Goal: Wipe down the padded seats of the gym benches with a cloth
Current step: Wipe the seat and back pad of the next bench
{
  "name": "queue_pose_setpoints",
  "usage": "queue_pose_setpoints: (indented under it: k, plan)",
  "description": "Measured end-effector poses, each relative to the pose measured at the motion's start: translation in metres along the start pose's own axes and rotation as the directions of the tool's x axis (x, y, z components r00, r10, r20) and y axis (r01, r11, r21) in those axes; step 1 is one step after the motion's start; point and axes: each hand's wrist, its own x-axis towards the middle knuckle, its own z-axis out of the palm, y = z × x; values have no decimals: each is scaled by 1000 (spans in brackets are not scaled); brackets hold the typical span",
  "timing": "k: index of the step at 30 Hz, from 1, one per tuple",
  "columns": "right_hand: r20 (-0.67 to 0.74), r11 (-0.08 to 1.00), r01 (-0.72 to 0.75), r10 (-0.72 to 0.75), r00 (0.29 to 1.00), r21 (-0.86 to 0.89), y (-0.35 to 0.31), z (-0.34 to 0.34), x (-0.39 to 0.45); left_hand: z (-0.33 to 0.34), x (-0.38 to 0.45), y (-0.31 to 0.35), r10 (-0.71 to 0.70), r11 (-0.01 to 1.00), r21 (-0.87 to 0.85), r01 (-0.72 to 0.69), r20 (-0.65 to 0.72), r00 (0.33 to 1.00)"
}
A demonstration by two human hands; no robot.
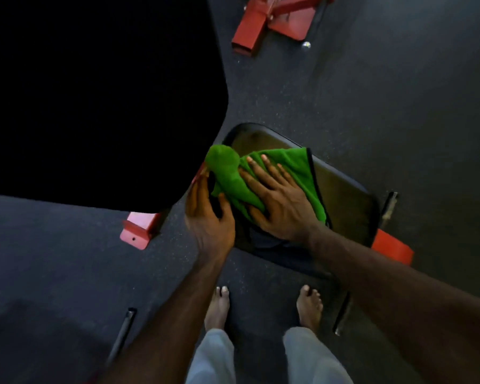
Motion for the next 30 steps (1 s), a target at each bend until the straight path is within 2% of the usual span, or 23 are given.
queue_pose_setpoints:
  k: [1,3,5,6,7,8,9,11,13,15,16,17,18,20,21,22,24,25,26,27,28,29,30]
  plan:
    - [-25,1000,-8,8,1000,9,9,-2,4,1,-6,-2,-44,999,20,44,-22,999]
    - [-111,981,-172,181,977,87,3,-1,10,3,-22,-1,-137,990,4,138,-75,988]
    - [-115,908,-376,400,909,184,-24,5,19,6,-31,4,-208,977,-76,199,-124,970]
    - [-98,901,-386,410,907,198,-37,8,19,10,-33,8,-257,961,-145,235,-155,954]
    - [-93,938,-296,316,944,179,-44,13,16,13,-34,11,-314,932,-249,262,-197,929]
    - [-72,980,-118,131,989,161,-45,17,13,15,-37,15,-395,888,-355,291,-265,880]
    - [-63,987,70,-62,996,146,-37,16,13,18,-41,15,-490,831,-458,315,-335,805]
    - [-109,960,252,-240,965,122,-2,9,28,18,-38,20,-637,697,-629,346,-320,702]
    - [-133,969,198,-179,975,149,4,7,37,12,-42,19,-703,598,-724,344,-268,659]
    - [-127,979,20,6,992,202,-22,11,30,9,-45,15,-761,521,-763,383,-212,613]
    - [-113,980,-2,25,993,201,-37,15,23,8,-45,14,-796,473,-783,405,-181,578]
    - [-91,980,68,-52,994,187,-47,19,17,7,-45,13,-829,437,-794,423,-172,533]
    - [-57,959,225,-218,974,172,-52,22,12,4,-45,12,-858,408,-806,429,-177,483]
    - [7,851,503,-510,860,152,-38,19,22,1,-45,9,-884,379,-814,440,-177,433]
    - [9,814,562,-569,822,150,-30,16,35,0,-46,8,-886,364,-825,432,-164,434]
    - [4,820,551,-558,830,155,-27,15,44,1,-47,6,-887,336,-843,421,-133,442]
    - [-12,918,355,-359,933,176,-41,15,46,1,-51,4,-898,250,-877,411,-51,436]
    - [-9,949,276,-278,961,151,-57,17,42,0,-51,5,-904,231,-882,411,-39,425]
    - [40,956,274,-279,959,101,-71,21,35,1,-54,4,-914,234,-875,424,-49,403]
    - [117,932,357,-363,925,65,-80,25,30,3,-55,1,-927,246,-861,444,-75,369]
    - [186,874,484,-485,855,54,-82,27,26,2,-57,1,-937,252,-856,451,-99,335]
    - [218,810,583,-581,784,63,-78,25,29,0,-57,1,-943,245,-858,451,-104,315]
    - [191,768,636,-637,747,75,-71,22,37,-1,-60,0,-947,231,-865,445,-94,308]
